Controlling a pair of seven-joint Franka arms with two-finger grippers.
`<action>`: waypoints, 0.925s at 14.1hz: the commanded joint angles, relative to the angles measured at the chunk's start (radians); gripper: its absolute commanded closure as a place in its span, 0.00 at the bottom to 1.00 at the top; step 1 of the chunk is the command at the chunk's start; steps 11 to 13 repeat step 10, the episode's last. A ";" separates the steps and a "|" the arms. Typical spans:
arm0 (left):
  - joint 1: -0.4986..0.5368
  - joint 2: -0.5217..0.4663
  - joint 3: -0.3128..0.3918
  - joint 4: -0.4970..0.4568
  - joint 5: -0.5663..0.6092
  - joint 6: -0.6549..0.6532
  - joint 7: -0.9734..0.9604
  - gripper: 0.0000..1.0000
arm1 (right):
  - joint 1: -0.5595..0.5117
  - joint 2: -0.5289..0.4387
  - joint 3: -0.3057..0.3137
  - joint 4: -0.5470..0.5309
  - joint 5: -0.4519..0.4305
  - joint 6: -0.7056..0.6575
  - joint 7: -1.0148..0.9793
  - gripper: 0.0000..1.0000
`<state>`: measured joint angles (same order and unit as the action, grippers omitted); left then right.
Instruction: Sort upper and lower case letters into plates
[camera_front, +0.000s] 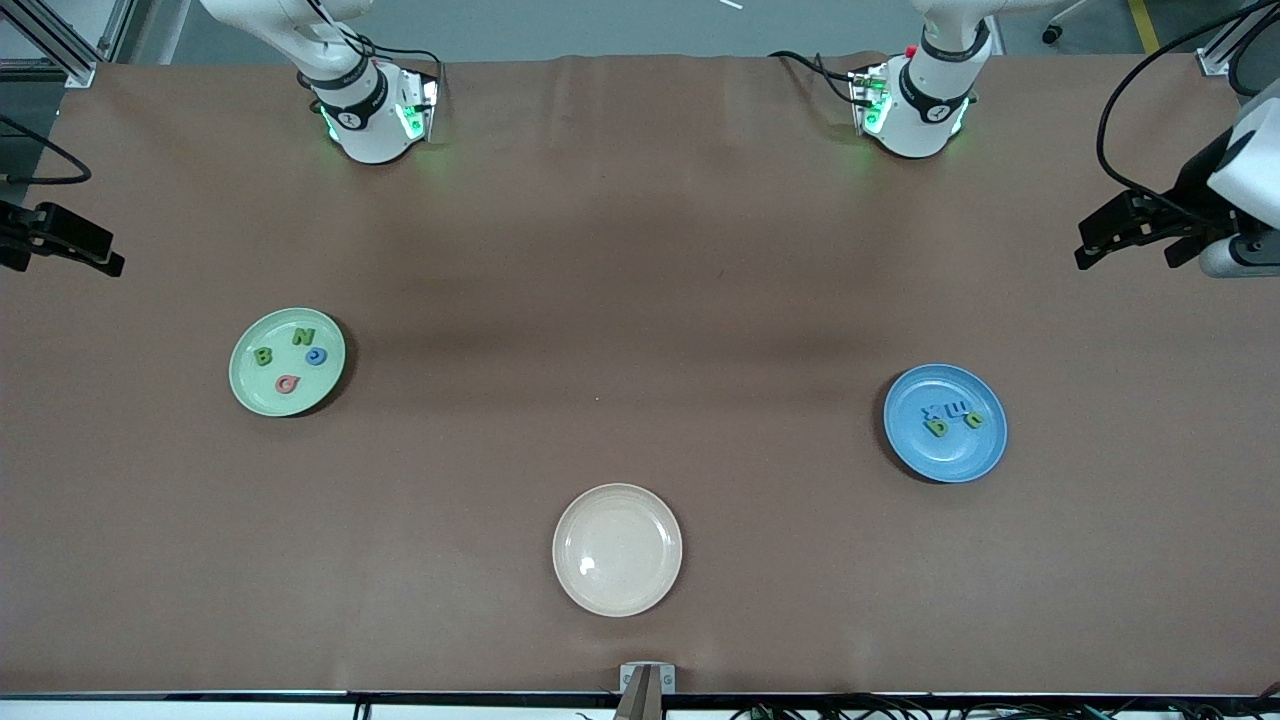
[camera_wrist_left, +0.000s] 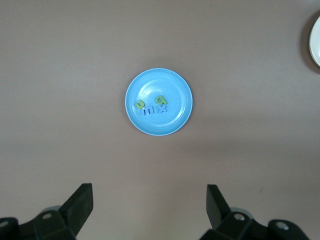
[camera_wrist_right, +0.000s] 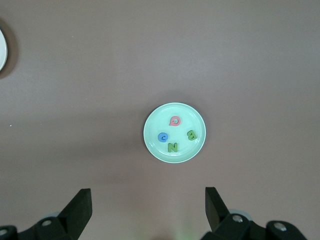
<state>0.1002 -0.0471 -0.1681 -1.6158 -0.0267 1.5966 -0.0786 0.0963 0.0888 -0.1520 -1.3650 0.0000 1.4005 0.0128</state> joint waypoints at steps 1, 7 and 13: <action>0.001 -0.008 -0.022 0.008 0.033 -0.006 0.008 0.00 | -0.001 0.006 -0.003 0.023 0.020 -0.006 0.012 0.00; 0.007 0.001 -0.019 0.047 0.034 -0.015 0.007 0.00 | -0.007 -0.058 -0.008 -0.040 0.018 -0.003 0.010 0.00; 0.009 0.001 -0.014 0.048 0.034 -0.032 0.000 0.00 | 0.000 -0.115 -0.001 -0.138 0.009 0.049 0.010 0.00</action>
